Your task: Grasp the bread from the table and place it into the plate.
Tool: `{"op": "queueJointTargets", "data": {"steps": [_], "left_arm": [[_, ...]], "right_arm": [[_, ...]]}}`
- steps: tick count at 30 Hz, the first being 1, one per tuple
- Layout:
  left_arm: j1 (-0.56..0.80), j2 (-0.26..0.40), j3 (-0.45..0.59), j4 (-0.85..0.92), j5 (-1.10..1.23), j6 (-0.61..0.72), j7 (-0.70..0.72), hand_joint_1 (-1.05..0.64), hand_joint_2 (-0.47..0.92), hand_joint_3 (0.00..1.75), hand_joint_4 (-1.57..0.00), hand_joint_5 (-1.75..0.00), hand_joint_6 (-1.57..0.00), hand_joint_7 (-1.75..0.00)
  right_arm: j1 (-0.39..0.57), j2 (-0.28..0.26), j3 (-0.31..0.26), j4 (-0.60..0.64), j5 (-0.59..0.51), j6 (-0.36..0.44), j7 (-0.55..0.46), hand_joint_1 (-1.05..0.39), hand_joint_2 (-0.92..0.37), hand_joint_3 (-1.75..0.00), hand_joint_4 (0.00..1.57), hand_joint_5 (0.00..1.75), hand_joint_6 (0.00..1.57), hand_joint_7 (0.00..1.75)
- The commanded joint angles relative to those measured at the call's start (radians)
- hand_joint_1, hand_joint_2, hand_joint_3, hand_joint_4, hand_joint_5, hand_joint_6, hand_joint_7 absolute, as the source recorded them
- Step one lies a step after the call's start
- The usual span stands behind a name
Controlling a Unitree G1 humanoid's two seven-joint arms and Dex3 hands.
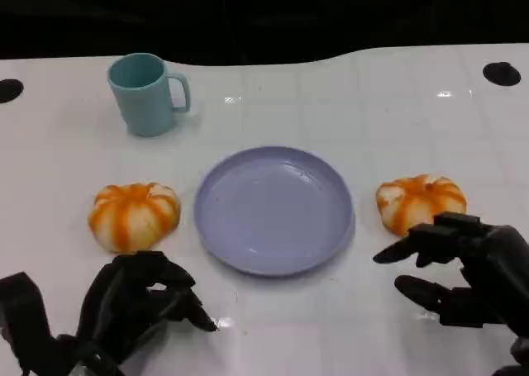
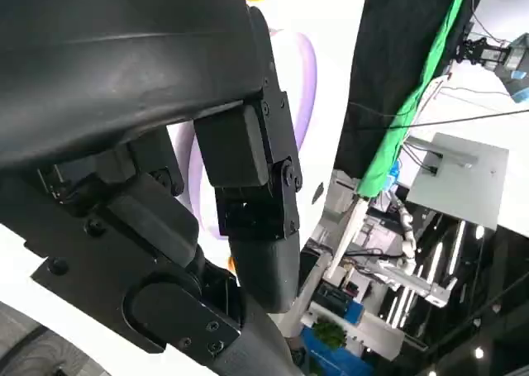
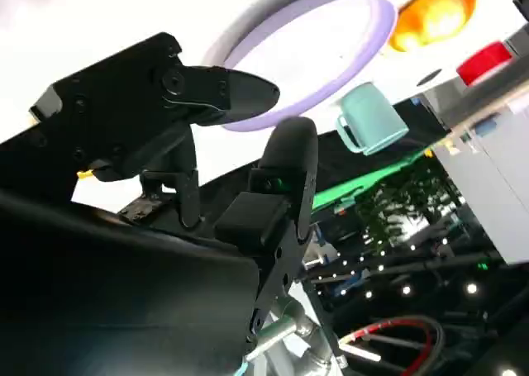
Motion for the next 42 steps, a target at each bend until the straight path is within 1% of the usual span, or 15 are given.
{"op": "queueJointTargets", "data": {"steps": [1, 2, 5, 8, 14, 18, 20, 25, 28, 33, 37, 42], "left_arm": [[-0.008, 0.017, 0.003, 0.009, 0.006, -0.013, -0.006, -1.05, 0.62, 0.0, -1.57, -0.59, -1.57, -0.36], [-0.01, 0.017, 0.003, 0.012, 0.006, -0.016, -0.008, -1.05, 0.62, 0.0, -1.57, -0.59, -1.57, -0.36], [-0.012, 0.016, 0.004, 0.016, 0.005, -0.011, -0.007, -1.05, 0.62, 0.0, -1.57, -0.59, -1.57, -0.36], [-0.013, 0.015, 0.006, 0.019, -0.001, -0.007, -0.013, -1.05, 0.61, 0.0, -1.57, -0.59, -1.57, -0.36], [-0.016, 0.016, 0.005, 0.025, 0.002, -0.012, -0.013, -1.05, 0.61, 0.0, -1.57, -0.59, -1.57, -0.36], [-0.018, 0.015, 0.006, 0.027, 0.001, -0.01, -0.009, -1.05, 0.61, 0.0, -1.57, -0.59, -1.57, -0.36], [-0.018, 0.015, 0.007, 0.029, -0.001, -0.011, -0.012, -1.05, 0.61, 0.0, -1.57, -0.59, -1.57, -0.36], [-0.022, 0.014, 0.008, 0.032, 0.0, -0.008, -0.011, -1.05, 0.61, 0.0, -1.57, -0.59, -1.57, -0.35], [-0.02, 0.01, 0.006, 0.026, 0.002, -0.008, -0.003, -1.05, 0.61, 0.0, -1.57, -0.59, -1.57, -0.36], [-0.023, 0.009, 0.007, 0.037, 0.003, -0.02, -0.009, -1.05, 0.61, 0.0, -1.57, -0.59, -1.57, -0.36], [-0.025, 0.009, 0.01, 0.039, -0.001, -0.013, -0.011, -1.05, 0.61, 0.0, -1.57, -0.59, -1.57, -0.35], [-0.023, 0.009, 0.011, 0.035, -0.002, -0.008, -0.009, -1.05, 0.6, 0.0, -1.57, -0.58, -1.57, -0.35]], "right_arm": [[0.024, -0.032, -0.029, -0.066, 0.007, 0.06, 0.046, -0.32, -0.76, -0.31, 0.37, 0.91, 0.62, 0.24], [0.028, -0.036, -0.033, -0.083, 0.004, 0.077, 0.056, -0.33, -0.8, -0.24, 0.35, 0.78, 0.61, 0.16], [0.032, -0.047, -0.047, -0.13, -0.005, 0.115, 0.077, -0.36, -0.86, -0.1, 0.34, 0.5, 0.59, 0.04], [0.033, -0.063, -0.057, -0.175, -0.013, 0.155, 0.111, -0.39, -0.88, -0.06, 0.28, 0.39, 0.52, 0.0], [0.028, -0.102, -0.066, -0.252, -0.05, 0.251, 0.179, -0.44, -0.87, -0.02, 0.16, 0.28, 0.41, 0.0], [0.021, -0.13, -0.066, -0.32, -0.07, 0.354, 0.275, -0.46, -0.86, -0.01, 0.05, 0.22, 0.28, 0.0], [0.014, -0.146, -0.062, -0.349, -0.091, 0.4, 0.323, -0.45, -0.85, 0.0, 0.02, 0.19, 0.23, 0.0], [-0.024, -0.178, -0.046, -0.376, -0.162, 0.465, 0.387, -0.42, -0.8, 0.0, 0.0, 0.14, 0.22, 0.0], [-0.049, -0.184, -0.033, -0.366, -0.196, 0.486, 0.394, -0.43, -0.77, 0.0, 0.01, 0.14, 0.21, 0.0], [-0.1, -0.177, 0.012, -0.315, -0.256, 0.513, 0.386, -0.44, -0.78, 0.0, 0.03, 0.16, 0.23, 0.01], [-0.169, -0.153, 0.069, -0.212, -0.3, 0.528, 0.355, -0.43, -0.78, 0.0, 0.04, 0.18, 0.24, 0.01], [-0.256, -0.125, 0.13, -0.054, -0.322, 0.515, 0.285, -0.37, -0.76, 0.0, 0.07, 0.2, 0.26, 0.01]]}}
